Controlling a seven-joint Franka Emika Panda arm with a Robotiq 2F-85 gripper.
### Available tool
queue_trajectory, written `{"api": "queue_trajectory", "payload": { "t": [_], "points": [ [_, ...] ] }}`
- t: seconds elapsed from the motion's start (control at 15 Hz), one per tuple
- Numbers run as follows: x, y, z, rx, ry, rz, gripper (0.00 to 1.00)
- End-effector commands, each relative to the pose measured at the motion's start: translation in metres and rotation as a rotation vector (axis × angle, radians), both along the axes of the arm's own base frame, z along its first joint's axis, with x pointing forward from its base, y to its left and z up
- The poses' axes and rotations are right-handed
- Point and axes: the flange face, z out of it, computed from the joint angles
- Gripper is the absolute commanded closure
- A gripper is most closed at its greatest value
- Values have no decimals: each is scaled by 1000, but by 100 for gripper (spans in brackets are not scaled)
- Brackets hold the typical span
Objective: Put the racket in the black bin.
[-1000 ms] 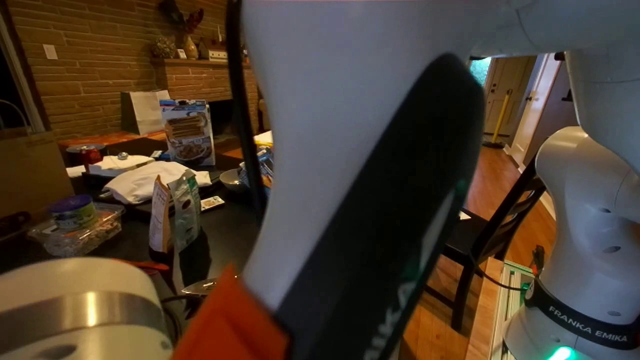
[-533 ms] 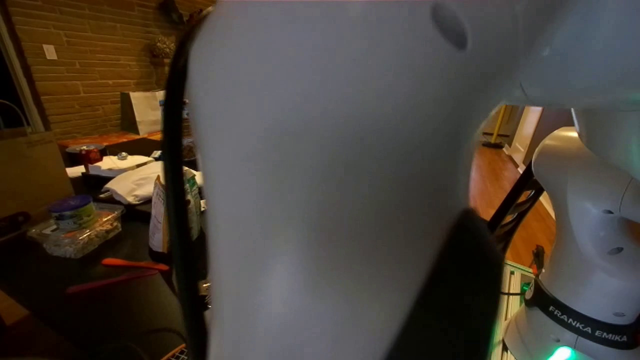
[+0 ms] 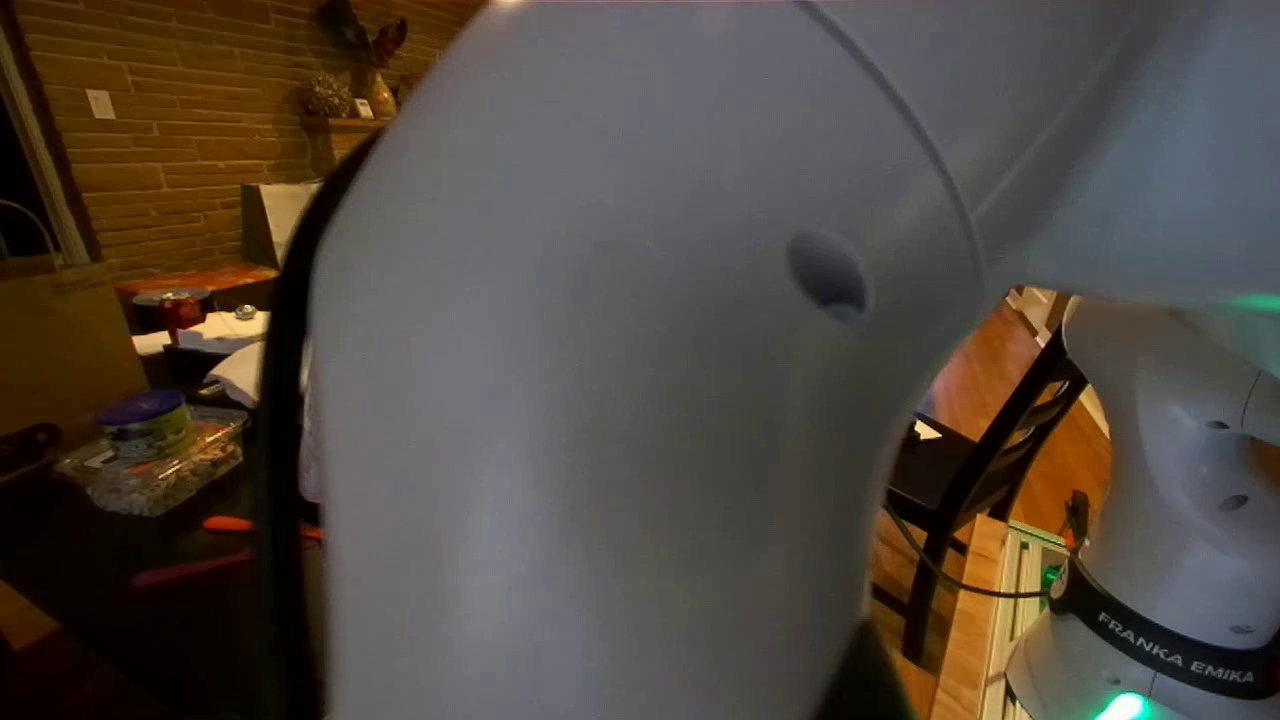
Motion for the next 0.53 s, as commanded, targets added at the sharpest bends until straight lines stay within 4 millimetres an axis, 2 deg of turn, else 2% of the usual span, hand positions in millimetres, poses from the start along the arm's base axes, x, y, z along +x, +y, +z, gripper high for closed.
{"api": "queue_trajectory", "payload": {
  "t": [0.0, 0.47],
  "points": [
    [1, 9, -5, -44, 9, 30, 1],
    [0, 11, -11, -106, 35, 56, 22]
  ]
}}
